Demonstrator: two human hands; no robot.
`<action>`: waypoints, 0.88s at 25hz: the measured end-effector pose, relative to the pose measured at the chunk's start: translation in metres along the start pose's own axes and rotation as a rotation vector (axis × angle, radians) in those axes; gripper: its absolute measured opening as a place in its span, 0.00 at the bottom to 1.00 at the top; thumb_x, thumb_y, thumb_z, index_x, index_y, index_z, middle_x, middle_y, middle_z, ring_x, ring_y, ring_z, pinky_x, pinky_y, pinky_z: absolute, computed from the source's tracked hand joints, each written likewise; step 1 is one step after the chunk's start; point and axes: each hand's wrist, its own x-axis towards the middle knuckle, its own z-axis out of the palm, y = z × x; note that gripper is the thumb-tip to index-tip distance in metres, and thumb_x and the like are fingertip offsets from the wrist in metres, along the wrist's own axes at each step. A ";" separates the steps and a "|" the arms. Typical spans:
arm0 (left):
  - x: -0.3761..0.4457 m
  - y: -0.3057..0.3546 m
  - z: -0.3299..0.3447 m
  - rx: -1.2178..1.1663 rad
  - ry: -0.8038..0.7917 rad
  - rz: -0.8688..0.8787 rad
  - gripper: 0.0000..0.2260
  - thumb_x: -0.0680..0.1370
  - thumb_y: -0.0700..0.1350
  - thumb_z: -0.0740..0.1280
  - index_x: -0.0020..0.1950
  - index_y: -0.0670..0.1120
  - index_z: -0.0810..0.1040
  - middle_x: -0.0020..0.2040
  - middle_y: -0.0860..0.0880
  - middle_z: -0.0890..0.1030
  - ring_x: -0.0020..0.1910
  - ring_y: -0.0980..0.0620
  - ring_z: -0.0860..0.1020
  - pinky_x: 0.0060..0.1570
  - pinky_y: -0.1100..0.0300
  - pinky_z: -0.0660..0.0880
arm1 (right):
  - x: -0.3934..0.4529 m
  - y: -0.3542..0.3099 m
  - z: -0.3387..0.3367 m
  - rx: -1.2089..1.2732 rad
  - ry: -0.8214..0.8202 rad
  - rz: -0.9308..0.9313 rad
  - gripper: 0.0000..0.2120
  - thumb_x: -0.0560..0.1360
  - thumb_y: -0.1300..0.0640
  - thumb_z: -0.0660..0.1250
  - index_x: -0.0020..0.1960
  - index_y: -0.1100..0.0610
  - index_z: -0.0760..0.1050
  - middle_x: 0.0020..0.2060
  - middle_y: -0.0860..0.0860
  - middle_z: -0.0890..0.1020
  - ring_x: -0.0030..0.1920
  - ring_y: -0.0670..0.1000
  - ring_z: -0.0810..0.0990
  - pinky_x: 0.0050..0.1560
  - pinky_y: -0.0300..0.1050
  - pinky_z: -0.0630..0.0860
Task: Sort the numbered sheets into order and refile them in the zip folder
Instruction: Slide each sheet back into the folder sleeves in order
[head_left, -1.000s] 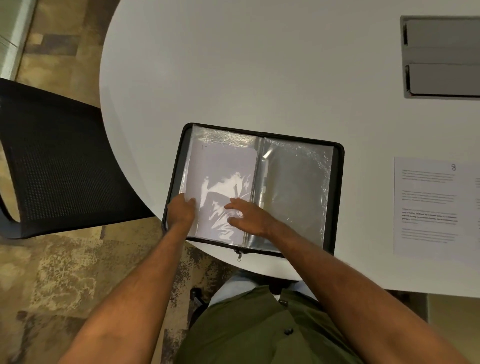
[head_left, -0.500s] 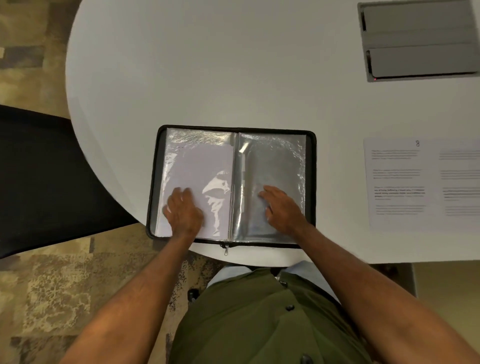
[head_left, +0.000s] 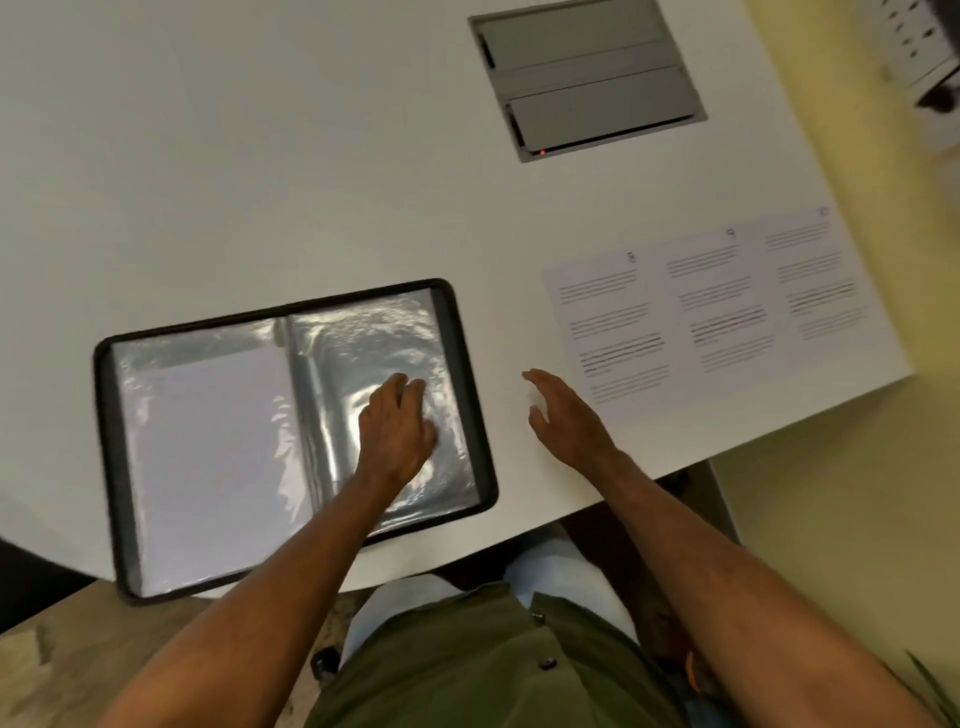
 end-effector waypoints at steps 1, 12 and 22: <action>0.008 0.015 0.001 -0.023 -0.005 0.013 0.24 0.73 0.47 0.70 0.69 0.43 0.74 0.68 0.39 0.74 0.63 0.36 0.74 0.54 0.44 0.78 | 0.002 0.012 -0.011 0.005 0.026 0.025 0.26 0.82 0.59 0.63 0.79 0.50 0.64 0.78 0.49 0.68 0.76 0.50 0.67 0.77 0.49 0.65; 0.127 0.170 0.012 -0.120 -0.032 0.063 0.31 0.79 0.47 0.70 0.79 0.41 0.65 0.79 0.37 0.62 0.76 0.34 0.63 0.70 0.38 0.66 | 0.059 0.132 -0.116 -0.067 0.103 0.130 0.39 0.80 0.51 0.70 0.83 0.57 0.54 0.82 0.55 0.57 0.81 0.55 0.56 0.80 0.54 0.59; 0.208 0.211 0.013 0.022 -0.073 -0.004 0.33 0.78 0.51 0.69 0.79 0.42 0.61 0.77 0.40 0.63 0.72 0.35 0.64 0.63 0.40 0.70 | 0.083 0.170 -0.113 -0.245 -0.059 0.086 0.58 0.73 0.36 0.73 0.83 0.60 0.39 0.83 0.56 0.40 0.83 0.55 0.38 0.82 0.50 0.45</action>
